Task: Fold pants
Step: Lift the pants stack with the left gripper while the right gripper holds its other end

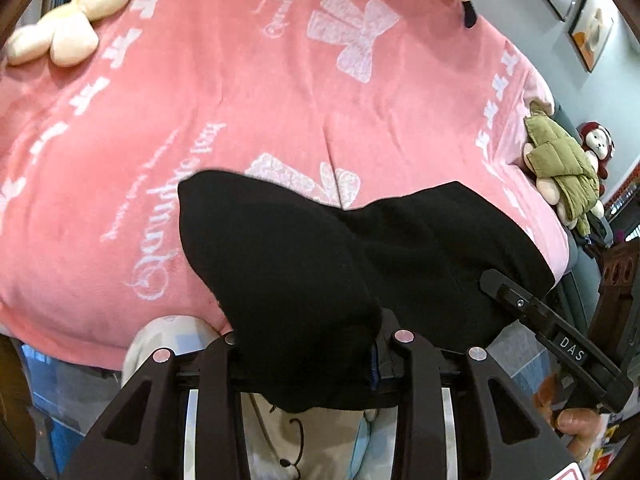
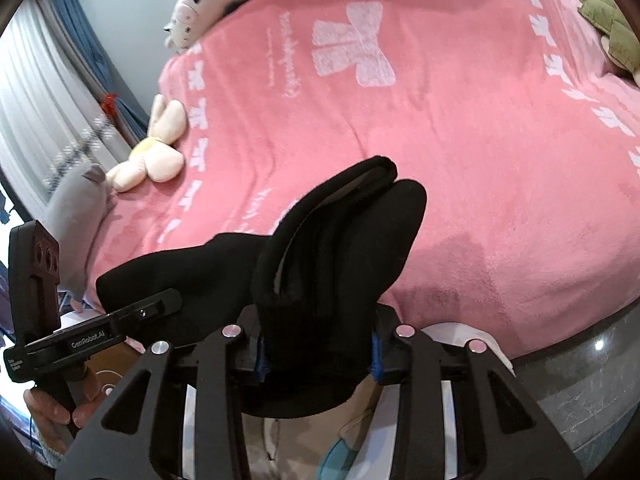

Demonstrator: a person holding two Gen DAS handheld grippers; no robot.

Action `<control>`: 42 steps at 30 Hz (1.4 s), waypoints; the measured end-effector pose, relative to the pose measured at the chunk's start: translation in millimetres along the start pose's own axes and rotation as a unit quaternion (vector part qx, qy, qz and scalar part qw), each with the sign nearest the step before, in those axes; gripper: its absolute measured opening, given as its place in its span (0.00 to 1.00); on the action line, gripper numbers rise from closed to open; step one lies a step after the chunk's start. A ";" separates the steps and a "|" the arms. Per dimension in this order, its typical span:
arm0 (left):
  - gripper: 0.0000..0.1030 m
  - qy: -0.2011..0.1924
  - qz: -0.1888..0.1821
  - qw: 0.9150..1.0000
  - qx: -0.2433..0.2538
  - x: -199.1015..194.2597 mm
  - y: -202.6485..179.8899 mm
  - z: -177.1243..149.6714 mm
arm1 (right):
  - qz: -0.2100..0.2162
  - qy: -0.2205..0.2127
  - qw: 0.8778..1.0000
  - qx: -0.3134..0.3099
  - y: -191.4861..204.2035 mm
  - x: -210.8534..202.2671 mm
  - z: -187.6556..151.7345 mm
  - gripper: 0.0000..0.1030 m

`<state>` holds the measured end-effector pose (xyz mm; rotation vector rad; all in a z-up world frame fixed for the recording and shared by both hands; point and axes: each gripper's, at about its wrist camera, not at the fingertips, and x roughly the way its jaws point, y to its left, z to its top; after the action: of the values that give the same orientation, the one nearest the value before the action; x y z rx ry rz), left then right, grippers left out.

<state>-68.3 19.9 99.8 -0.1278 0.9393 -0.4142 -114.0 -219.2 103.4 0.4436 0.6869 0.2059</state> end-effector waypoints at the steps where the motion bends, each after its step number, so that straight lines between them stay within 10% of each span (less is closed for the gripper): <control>1: 0.29 -0.006 0.001 1.000 0.002 -7.9 -2.5 0.0 | 0.004 -0.004 1.000 -0.002 2.8 -4.6 -0.3 0.33; 24: 0.29 -0.148 0.011 0.986 0.070 -109.7 -52.4 68.1 | 0.054 -0.146 0.987 -0.049 46.4 -91.6 79.6 0.33; 42: 0.30 -0.223 0.015 0.967 0.124 -108.6 -71.0 186.0 | 0.057 -0.226 0.970 -0.072 55.1 -68.1 191.6 0.33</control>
<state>4.6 -15.0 311.7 0.0229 0.4401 -0.4487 -43.0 -255.0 298.4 0.3741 0.1975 0.2511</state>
